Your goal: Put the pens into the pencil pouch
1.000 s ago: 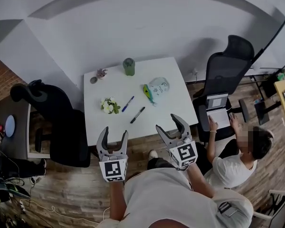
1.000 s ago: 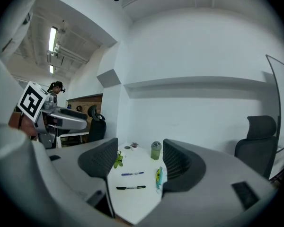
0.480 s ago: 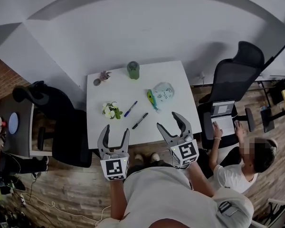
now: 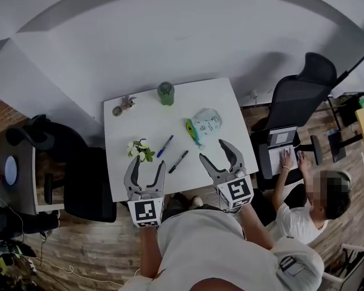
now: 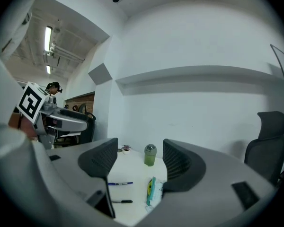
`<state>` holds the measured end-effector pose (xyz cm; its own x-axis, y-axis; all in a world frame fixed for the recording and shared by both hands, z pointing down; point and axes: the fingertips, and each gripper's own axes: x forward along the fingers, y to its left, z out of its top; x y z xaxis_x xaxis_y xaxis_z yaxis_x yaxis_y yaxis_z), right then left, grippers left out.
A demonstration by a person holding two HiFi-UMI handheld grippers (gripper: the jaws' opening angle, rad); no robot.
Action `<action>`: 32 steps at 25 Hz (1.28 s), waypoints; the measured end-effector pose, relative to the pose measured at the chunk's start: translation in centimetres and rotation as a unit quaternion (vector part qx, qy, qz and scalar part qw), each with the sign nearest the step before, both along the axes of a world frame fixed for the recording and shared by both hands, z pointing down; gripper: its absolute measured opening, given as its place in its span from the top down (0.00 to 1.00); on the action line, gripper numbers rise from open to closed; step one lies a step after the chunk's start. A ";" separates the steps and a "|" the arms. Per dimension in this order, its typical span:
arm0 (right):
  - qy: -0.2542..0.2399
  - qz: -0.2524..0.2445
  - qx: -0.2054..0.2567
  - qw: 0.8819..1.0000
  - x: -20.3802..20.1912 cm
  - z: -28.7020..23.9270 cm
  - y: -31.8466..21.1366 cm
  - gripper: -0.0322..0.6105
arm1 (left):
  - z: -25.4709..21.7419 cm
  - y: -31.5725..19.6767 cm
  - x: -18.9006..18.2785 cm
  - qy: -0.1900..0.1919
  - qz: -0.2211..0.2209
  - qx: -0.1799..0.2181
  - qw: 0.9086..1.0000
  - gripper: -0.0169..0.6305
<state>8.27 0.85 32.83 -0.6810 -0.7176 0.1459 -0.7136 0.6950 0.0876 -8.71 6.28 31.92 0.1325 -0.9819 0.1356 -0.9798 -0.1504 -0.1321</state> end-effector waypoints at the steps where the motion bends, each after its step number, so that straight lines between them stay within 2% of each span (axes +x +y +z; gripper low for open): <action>1: 0.001 0.004 0.001 1.000 -0.3 0.0 -0.6 0.48 | 0.0 -0.7 -0.3 0.000 0.005 0.001 1.000 0.51; 8: 0.016 0.028 -0.007 0.999 -2.2 0.7 -4.0 0.48 | 0.5 -5.3 -2.2 0.007 0.035 -0.001 0.999 0.51; 16: 0.052 0.037 -0.022 0.998 -4.5 2.9 -6.4 0.49 | 3.3 -8.4 -3.0 0.024 0.083 -0.024 0.996 0.52; 25: 0.084 0.030 -0.069 0.994 -4.2 7.0 -7.1 0.52 | 6.7 -10.0 -0.6 0.030 0.122 -0.068 0.990 0.56; 32: 0.104 -0.012 -0.115 0.988 -4.2 11.5 -6.0 0.54 | 10.7 -9.0 2.2 0.022 0.142 -0.116 0.983 0.62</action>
<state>4.08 -5.14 44.32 -0.6359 -0.6333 0.4411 -0.6800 0.7300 0.0678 -6.51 -2.72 42.61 0.4072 -0.8477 0.3398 -0.8979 -0.4397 -0.0209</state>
